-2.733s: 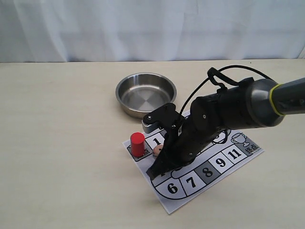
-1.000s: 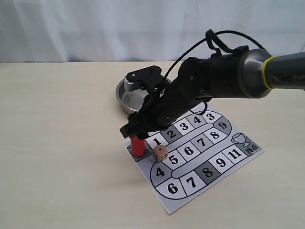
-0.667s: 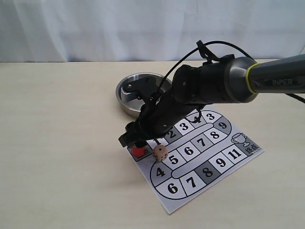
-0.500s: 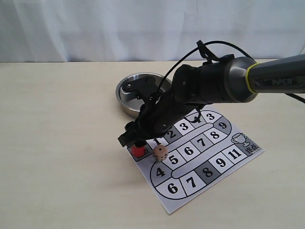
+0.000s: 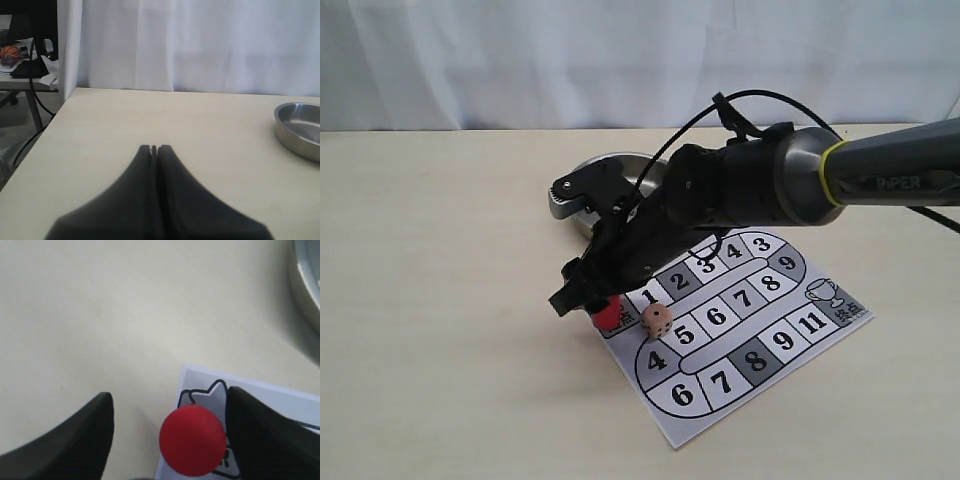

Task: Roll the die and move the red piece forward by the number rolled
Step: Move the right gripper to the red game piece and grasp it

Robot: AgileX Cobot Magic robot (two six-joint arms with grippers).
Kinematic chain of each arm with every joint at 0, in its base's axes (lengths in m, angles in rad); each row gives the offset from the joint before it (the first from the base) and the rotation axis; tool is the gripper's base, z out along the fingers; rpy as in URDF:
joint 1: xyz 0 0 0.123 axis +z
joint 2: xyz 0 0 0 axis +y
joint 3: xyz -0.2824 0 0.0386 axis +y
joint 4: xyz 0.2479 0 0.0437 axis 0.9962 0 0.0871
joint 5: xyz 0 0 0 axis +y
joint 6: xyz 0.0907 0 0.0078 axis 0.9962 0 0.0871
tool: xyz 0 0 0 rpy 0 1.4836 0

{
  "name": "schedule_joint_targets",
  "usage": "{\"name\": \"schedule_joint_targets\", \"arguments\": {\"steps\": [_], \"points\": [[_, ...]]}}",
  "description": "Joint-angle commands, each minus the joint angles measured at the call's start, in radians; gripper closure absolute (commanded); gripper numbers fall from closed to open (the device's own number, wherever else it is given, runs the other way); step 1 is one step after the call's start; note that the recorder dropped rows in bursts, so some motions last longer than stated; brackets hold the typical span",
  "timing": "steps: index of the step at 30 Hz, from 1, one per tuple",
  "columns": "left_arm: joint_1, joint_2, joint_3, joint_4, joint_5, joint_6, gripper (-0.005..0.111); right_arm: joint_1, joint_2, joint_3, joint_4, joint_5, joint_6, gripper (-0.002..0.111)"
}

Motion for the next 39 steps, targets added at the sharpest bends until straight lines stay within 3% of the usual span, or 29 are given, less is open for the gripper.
{"name": "schedule_joint_targets", "arguments": {"steps": [1, 14, 19, 23, 28, 36, 39], "points": [[0.000, -0.001, 0.002, 0.000, -0.012, -0.005, 0.107, 0.001, 0.002, -0.003, -0.041, -0.035, -0.018, 0.047], [0.000, -0.001, 0.002, 0.000, -0.010, -0.005, 0.107, 0.001, 0.019, 0.001, -0.104, -0.031, 0.014, 0.047], [0.000, -0.001, 0.002, 0.000, -0.006, -0.005, 0.107, 0.001, 0.059, 0.001, -0.104, -0.033, 0.022, 0.040], [0.000, -0.001, 0.002, 0.000, -0.006, -0.005, 0.107, 0.001, 0.057, 0.001, -0.104, -0.033, 0.022, 0.044], [0.000, -0.001, 0.002, 0.000, -0.006, -0.005, 0.107, 0.001, 0.057, 0.001, -0.104, -0.033, 0.022, 0.060], [0.000, -0.001, 0.002, 0.000, -0.006, -0.005, 0.107, -0.004, 0.057, -0.001, -0.104, -0.033, 0.042, 0.104], [0.000, -0.001, 0.002, 0.000, -0.006, -0.005, 0.107, -0.019, 0.055, -0.005, -0.100, -0.038, 0.042, 0.104]]}}
